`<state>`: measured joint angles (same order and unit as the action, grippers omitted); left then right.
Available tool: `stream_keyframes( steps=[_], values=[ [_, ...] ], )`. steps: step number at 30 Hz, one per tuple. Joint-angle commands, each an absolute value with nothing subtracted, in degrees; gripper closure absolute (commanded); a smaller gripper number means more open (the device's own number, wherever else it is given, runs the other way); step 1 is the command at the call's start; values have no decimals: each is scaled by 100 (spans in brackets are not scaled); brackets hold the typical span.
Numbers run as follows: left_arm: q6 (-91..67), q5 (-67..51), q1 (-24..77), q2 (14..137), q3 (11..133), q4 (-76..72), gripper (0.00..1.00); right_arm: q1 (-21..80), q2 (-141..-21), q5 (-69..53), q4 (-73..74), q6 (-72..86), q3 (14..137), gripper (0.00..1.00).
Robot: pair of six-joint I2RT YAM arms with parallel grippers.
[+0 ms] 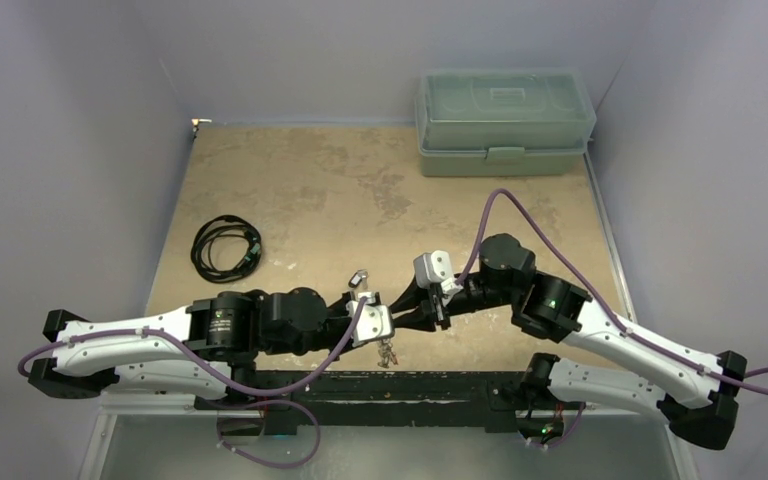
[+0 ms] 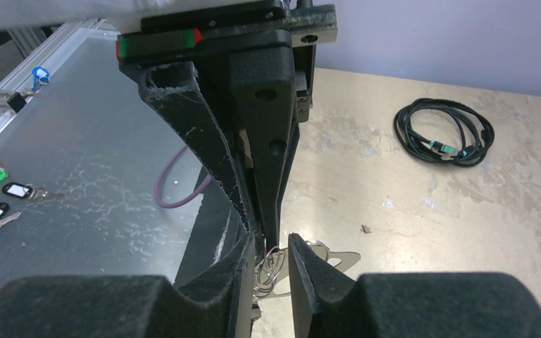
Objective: Put the keys on the keyring
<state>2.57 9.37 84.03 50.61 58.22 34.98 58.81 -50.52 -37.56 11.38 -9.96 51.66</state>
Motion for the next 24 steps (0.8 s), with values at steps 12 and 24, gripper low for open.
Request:
stream_keyframes(
  steps=[12, 24],
  values=[
    [272, 960, 8394, 4790, 5724, 3094, 100, 5968, -5207, -3769, 858, -846, 5023, 78],
    [334, 585, 8394, 4345, 5561, 2982, 100, 5968, -4854, -3290, 514, -684, 4810, 68]
  ],
)
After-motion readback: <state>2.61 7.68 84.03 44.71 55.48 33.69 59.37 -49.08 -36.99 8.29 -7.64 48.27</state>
